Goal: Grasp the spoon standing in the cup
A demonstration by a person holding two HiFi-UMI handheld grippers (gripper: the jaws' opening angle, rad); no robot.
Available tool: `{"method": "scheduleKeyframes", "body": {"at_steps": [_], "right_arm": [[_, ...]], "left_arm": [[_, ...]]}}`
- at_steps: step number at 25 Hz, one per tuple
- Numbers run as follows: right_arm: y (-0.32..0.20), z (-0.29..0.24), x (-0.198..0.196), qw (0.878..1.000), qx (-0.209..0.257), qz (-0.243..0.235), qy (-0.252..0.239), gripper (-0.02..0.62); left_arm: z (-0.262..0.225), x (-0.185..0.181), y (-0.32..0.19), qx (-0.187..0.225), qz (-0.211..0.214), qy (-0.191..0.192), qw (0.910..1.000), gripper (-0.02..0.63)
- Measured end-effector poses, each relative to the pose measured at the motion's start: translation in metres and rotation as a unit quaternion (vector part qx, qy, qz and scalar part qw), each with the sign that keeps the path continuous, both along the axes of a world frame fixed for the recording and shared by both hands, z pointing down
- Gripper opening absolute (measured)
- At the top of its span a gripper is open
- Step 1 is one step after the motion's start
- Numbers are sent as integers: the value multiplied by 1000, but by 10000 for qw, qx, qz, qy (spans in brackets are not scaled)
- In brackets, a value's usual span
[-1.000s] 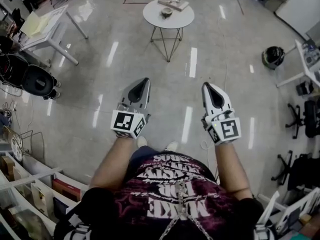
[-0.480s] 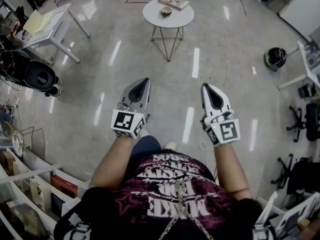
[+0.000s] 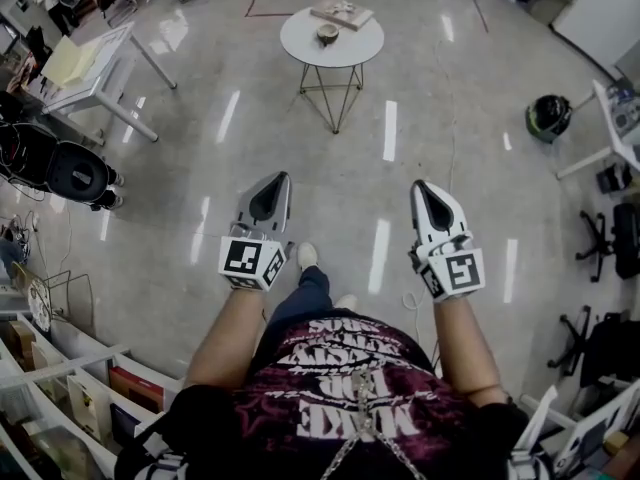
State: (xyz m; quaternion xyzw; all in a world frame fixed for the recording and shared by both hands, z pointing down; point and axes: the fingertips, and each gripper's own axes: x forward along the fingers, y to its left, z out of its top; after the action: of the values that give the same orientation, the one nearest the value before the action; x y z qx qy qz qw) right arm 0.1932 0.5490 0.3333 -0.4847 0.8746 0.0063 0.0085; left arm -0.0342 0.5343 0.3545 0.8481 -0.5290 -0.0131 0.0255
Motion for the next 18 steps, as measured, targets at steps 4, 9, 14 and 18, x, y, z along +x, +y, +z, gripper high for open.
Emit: {"method": "scheduleKeyframes", "body": {"at_steps": [4, 9, 14, 18], "right_arm": [[-19, 4, -6, 10000, -13, -19, 64, 31], [-41, 7, -17, 9999, -51, -42, 84, 31], [-64, 14, -26, 9998, -162, -20, 71, 31], [-87, 20, -32, 9997, -239, 4, 76, 32]], "left_arm": [[3, 3, -25, -50, 84, -15, 10000, 25], [12, -4, -54, -220, 48, 40, 9997, 25], [14, -11, -74, -268, 117, 69, 9995, 25], [24, -16, -96, -401, 164, 88, 9990, 25]]}}
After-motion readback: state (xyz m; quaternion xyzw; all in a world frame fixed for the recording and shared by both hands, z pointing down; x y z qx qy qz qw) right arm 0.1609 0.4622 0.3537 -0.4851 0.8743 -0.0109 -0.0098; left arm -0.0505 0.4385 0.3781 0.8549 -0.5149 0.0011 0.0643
